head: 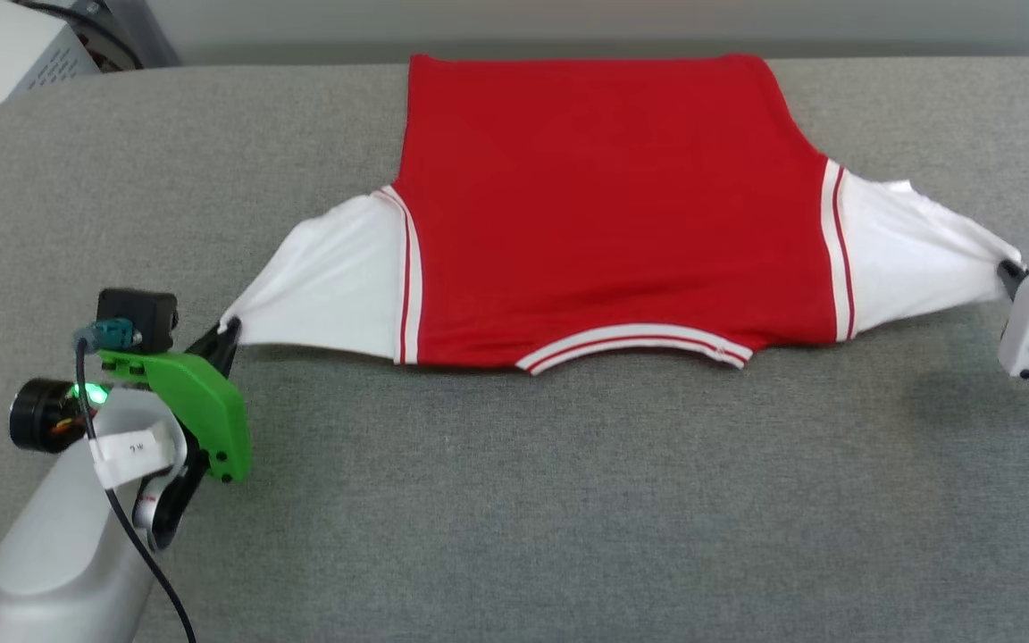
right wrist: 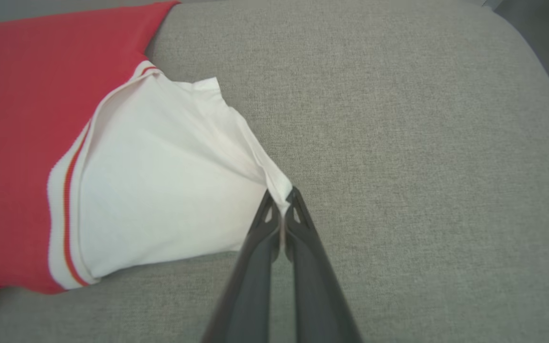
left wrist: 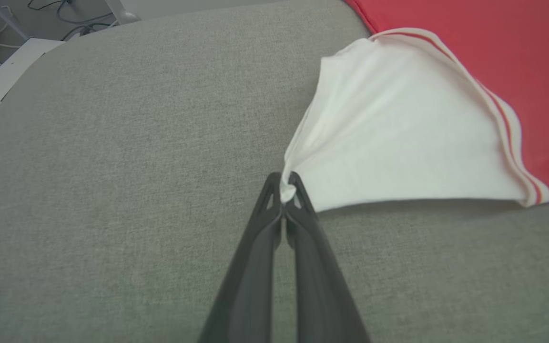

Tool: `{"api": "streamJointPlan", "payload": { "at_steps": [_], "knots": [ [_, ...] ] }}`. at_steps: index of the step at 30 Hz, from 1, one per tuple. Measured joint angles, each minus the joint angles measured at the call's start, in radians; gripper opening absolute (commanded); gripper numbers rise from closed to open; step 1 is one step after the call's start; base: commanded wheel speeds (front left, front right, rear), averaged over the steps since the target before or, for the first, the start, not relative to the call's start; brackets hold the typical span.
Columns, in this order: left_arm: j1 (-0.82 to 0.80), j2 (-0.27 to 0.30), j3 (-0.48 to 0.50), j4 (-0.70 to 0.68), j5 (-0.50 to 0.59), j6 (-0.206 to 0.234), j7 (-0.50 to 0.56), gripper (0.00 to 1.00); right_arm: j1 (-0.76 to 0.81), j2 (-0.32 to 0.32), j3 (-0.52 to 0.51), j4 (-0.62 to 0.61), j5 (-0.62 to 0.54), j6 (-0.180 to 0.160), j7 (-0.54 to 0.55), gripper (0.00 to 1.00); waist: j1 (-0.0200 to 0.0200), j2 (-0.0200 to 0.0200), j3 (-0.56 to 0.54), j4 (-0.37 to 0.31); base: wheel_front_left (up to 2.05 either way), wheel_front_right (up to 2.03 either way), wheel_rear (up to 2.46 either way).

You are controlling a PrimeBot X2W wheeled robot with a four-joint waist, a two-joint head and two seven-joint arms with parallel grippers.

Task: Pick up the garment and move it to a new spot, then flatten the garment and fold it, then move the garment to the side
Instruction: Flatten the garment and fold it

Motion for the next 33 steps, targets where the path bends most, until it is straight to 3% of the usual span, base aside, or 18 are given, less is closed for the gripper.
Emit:
{"api": "streamJointPlan", "payload": {
  "at_steps": [11, 19, 24, 33],
  "knots": [
    [0.372, 0.093, 0.007, -0.375, -0.079, 0.101, 0.173, 0.00, 0.325, -0.068, -0.008, -0.258, 0.201, 0.000, 0.231, 0.00, 0.0000, 0.0000, -0.129, -0.023, 0.00, 0.00, 0.00],
    [0.568, 0.132, 0.015, -0.590, -0.133, 0.178, 0.258, 0.00, 0.539, -0.088, -0.121, -0.430, 0.243, 0.000, 0.407, 0.00, 0.0000, 0.0000, -0.158, -0.035, 0.00, 0.00, 0.00],
    [0.644, 0.151, 0.007, -0.661, -0.176, 0.193, 0.323, 0.00, 0.661, -0.043, -0.194, -0.531, 0.298, -0.001, 0.563, 0.00, 0.0000, 0.0000, -0.160, -0.032, 0.00, 0.00, 0.00],
    [0.669, 0.160, 0.000, -0.745, -0.194, 0.202, 0.359, 0.00, 0.720, -0.003, -0.289, -0.678, 0.239, -0.001, 0.635, 0.00, 0.0000, 0.0000, -0.137, -0.018, 0.00, 0.00, 0.00]
  ]
}}
